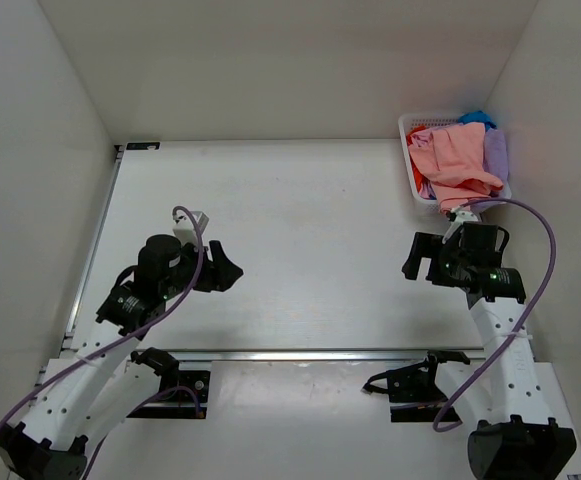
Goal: Fold and stack the t-shirts
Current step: Grab crumpled tshirt from bin with the right arm
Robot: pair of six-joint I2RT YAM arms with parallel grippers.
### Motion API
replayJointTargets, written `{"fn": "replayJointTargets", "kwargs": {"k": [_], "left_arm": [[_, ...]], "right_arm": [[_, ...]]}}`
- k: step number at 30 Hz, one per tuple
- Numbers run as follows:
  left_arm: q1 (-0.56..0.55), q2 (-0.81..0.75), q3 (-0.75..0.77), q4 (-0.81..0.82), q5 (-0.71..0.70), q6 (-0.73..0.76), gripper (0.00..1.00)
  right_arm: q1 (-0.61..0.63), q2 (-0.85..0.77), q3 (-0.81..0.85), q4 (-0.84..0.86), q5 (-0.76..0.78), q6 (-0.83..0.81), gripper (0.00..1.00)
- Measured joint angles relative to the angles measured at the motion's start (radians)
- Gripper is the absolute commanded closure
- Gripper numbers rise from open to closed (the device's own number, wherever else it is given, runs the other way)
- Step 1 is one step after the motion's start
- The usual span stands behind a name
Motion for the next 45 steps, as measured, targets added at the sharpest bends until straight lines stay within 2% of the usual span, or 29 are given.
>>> {"fn": "replayJointTargets", "kwargs": {"k": [5,15,16,17,18,20,21,23,25,27,32,38,45], "left_arm": [[0.000,0.020,0.000,-0.022,0.006,0.006,0.32],[0.021,0.046,0.000,-0.039,0.014,0.021,0.31],[0.021,0.048,0.000,-0.039,0.015,0.021,0.31],[0.021,0.050,0.000,-0.039,0.016,0.021,0.32],[0.022,0.051,0.000,-0.039,0.015,0.020,0.33],[0.024,0.052,0.000,-0.045,0.014,0.021,0.34],[0.024,0.055,0.003,-0.053,0.014,0.023,0.34],[0.024,0.075,0.018,-0.071,0.013,0.032,0.33],[0.024,0.102,0.034,-0.076,0.012,0.042,0.33],[0.026,0.125,0.040,-0.072,0.010,0.050,0.33],[0.030,0.183,0.040,-0.031,0.014,0.053,0.31],[0.033,0.249,0.036,0.031,0.022,0.063,0.29],[0.048,0.304,0.013,0.103,0.026,0.084,0.28]], "right_arm": [[0.016,0.051,0.051,0.016,0.040,0.007,0.01],[-0.032,0.111,0.098,0.109,0.040,0.021,0.01],[-0.038,0.131,0.118,0.115,0.040,0.021,0.04],[-0.043,0.148,0.134,0.127,0.039,0.021,0.34],[-0.052,0.165,0.154,0.142,0.038,0.014,0.71],[-0.068,0.196,0.190,0.182,0.046,0.013,1.00],[-0.071,0.212,0.206,0.205,0.061,0.009,0.99],[-0.078,0.258,0.249,0.234,0.081,0.005,0.86],[-0.089,0.332,0.306,0.263,0.097,-0.003,0.61],[-0.094,0.413,0.357,0.299,0.117,-0.016,0.52],[-0.116,0.550,0.398,0.378,0.162,-0.036,0.47],[-0.145,0.719,0.468,0.478,0.234,-0.052,0.26],[-0.151,0.934,0.585,0.550,0.255,-0.048,0.24]]}}
